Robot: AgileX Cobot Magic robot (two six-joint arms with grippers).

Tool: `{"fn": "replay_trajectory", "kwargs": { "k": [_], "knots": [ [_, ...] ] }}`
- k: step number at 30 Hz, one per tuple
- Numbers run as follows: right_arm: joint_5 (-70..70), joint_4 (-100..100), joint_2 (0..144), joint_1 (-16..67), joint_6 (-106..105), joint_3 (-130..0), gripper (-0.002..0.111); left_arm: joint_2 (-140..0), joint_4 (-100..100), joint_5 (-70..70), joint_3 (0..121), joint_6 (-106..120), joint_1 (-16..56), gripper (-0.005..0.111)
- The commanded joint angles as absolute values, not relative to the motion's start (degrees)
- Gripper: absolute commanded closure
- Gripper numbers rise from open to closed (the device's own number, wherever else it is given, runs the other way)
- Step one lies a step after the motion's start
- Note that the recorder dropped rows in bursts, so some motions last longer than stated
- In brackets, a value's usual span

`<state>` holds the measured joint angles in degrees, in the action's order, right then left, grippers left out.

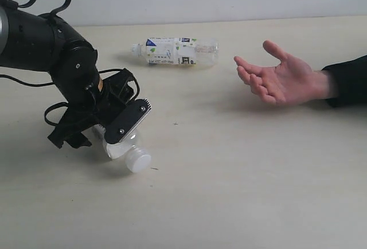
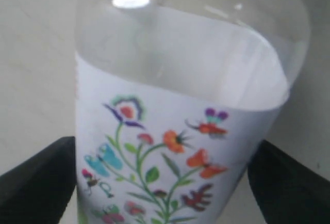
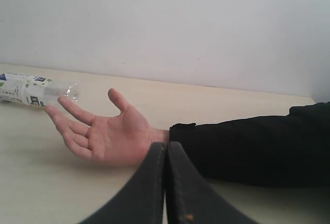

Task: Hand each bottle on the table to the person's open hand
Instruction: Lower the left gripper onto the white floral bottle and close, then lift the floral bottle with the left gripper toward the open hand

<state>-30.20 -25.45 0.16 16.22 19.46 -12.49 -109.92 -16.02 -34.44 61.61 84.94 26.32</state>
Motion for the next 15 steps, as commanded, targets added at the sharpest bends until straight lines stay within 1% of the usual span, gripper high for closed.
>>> {"fn": "replay_trajectory", "kwargs": {
  "k": [1, 2, 3, 5, 8, 10, 11, 15],
  "knots": [
    [-29.4, -25.5, 0.0, 16.4, 19.6, -12.3, 0.108, -110.0, -16.1, -34.6, 61.5, 85.1, 26.6, 0.025],
    [-29.4, -25.5, 0.0, 16.4, 19.6, -12.3, 0.108, -110.0, -16.1, -34.6, 61.5, 85.1, 26.6, 0.028],
    [-29.4, -25.5, 0.0, 16.4, 19.6, -12.3, 0.108, -110.0, -16.1, -34.6, 61.5, 85.0, 26.6, 0.034],
    [-29.4, -25.5, 0.0, 16.4, 19.6, -12.3, 0.108, -110.0, -16.1, -34.3, 61.5, 84.9, 26.6, 0.049],
    [-29.4, -25.5, 0.0, 16.4, 19.6, -12.3, 0.108, -110.0, -16.1, -33.8, 61.5, 84.9, 26.6, 0.077],
    [-29.4, -25.5, 0.0, 16.4, 19.6, -12.3, 0.108, -110.0, -16.1, -34.0, 61.5, 84.9, 26.6, 0.099],
    [-29.4, -25.5, 0.0, 16.4, 19.6, -12.3, 0.108, -110.0, -16.2, -34.0, 61.5, 84.9, 26.6, 0.107],
    [-29.4, -25.5, 0.0, 16.4, 19.6, -12.3, 0.108, -109.7, -16.3, -34.6, 61.5, 82.7, 26.6, 0.106]
  ]
}}
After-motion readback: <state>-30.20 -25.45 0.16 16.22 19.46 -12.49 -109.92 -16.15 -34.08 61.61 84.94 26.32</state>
